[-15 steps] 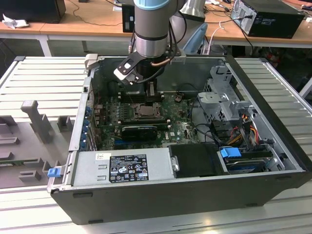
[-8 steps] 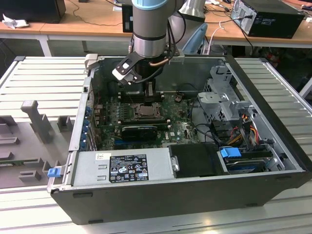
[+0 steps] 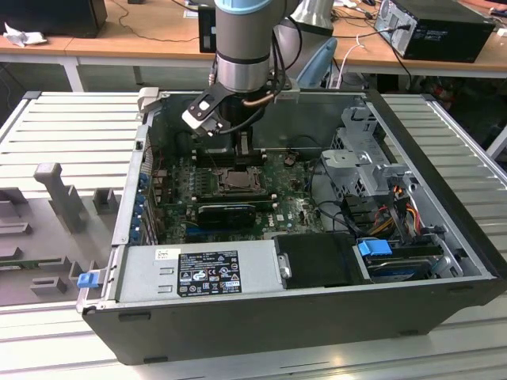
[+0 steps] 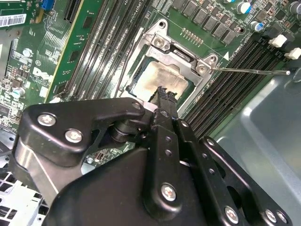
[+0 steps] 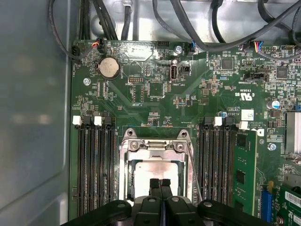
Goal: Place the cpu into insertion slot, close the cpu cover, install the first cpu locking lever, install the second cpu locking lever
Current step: 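Install the first cpu locking lever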
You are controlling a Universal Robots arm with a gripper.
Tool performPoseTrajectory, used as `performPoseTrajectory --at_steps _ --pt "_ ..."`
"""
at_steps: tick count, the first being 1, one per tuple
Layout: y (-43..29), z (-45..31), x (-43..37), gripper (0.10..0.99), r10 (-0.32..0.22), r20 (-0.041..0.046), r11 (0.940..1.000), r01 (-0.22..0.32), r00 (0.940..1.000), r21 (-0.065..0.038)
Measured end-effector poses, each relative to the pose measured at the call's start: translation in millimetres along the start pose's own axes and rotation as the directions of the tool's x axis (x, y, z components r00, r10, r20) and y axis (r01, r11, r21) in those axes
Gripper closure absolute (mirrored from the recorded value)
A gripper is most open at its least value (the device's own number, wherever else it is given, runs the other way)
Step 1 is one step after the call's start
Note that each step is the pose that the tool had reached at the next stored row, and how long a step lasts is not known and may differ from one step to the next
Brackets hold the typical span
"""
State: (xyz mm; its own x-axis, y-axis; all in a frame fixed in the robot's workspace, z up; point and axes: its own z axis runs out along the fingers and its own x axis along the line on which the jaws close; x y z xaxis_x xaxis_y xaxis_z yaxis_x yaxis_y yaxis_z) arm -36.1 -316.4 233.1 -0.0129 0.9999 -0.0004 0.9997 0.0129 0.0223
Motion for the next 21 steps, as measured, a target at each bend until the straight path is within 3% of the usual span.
performPoseTrajectory --at_steps 5,7,15,21 --pt "0.1 -4.0 0.0 0.98 0.0 -0.0001 1.0 0.0 1.0 0.0" --pt "0.3 -11.9 0.0 0.98 0.0 -0.0001 1.0 0.0 1.0 0.0" --pt "0.6 -27.6 0.0 0.98 0.0 0.0002 1.0 0.0 1.0 0.0" --pt "1.0 -46.6 0.0 0.98 0.0 0.0004 1.0 0.0 1.0 0.0"
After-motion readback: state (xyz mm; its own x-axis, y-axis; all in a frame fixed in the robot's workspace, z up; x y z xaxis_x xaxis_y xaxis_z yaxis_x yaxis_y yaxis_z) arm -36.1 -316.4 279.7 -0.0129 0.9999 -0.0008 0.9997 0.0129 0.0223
